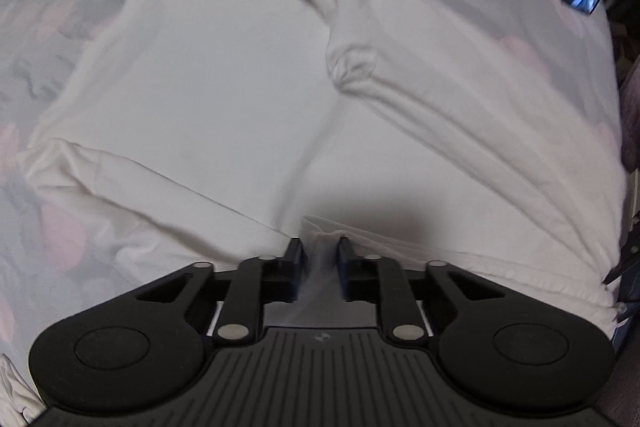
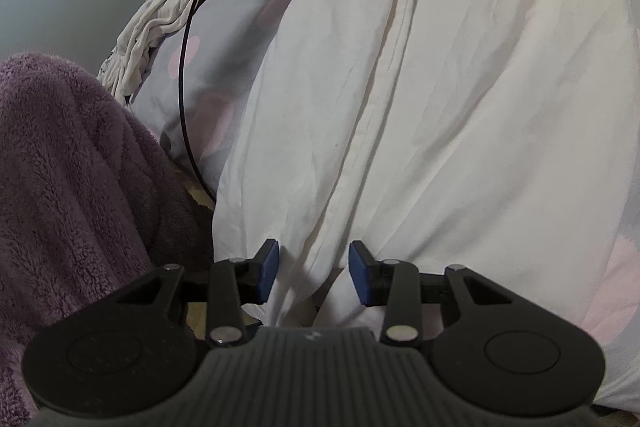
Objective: Fold clothes
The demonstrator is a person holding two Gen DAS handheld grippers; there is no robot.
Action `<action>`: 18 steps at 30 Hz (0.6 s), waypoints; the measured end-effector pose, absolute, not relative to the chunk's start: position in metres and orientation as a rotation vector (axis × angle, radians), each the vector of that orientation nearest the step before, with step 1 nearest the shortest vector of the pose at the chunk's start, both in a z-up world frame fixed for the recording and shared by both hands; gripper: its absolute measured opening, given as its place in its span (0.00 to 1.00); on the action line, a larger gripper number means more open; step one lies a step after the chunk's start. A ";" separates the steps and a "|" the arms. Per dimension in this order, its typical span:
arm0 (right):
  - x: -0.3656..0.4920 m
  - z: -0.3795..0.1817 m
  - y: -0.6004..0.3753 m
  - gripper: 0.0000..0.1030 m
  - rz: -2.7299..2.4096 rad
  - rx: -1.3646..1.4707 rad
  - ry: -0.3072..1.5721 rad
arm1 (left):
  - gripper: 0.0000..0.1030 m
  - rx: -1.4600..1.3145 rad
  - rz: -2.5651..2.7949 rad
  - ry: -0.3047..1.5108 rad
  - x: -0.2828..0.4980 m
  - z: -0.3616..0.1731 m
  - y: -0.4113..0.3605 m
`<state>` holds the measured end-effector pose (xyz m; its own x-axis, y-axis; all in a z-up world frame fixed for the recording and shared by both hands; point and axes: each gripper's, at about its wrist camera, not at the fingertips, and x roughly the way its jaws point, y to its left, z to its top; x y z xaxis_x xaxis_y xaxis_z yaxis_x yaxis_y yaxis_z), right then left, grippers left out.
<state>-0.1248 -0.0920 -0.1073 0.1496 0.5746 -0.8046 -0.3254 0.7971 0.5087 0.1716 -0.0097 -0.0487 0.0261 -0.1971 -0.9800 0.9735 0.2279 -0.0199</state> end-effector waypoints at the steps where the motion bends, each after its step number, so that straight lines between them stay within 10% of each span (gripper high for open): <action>1: -0.126 -0.107 -0.093 0.41 0.651 0.242 1.261 | 0.12 0.879 -1.125 1.147 0.170 -0.043 -0.007; 10: -0.125 -0.110 -0.085 0.41 0.602 0.255 1.199 | 0.09 0.822 -1.156 1.034 0.147 0.005 -0.014; 13: -0.125 -0.113 -0.084 0.05 0.595 0.266 1.222 | 0.09 0.847 -1.142 1.020 0.139 0.002 -0.025; 18: -0.129 -0.105 -0.088 0.06 0.629 0.335 1.211 | 0.09 0.888 -1.130 1.017 0.132 -0.014 -0.041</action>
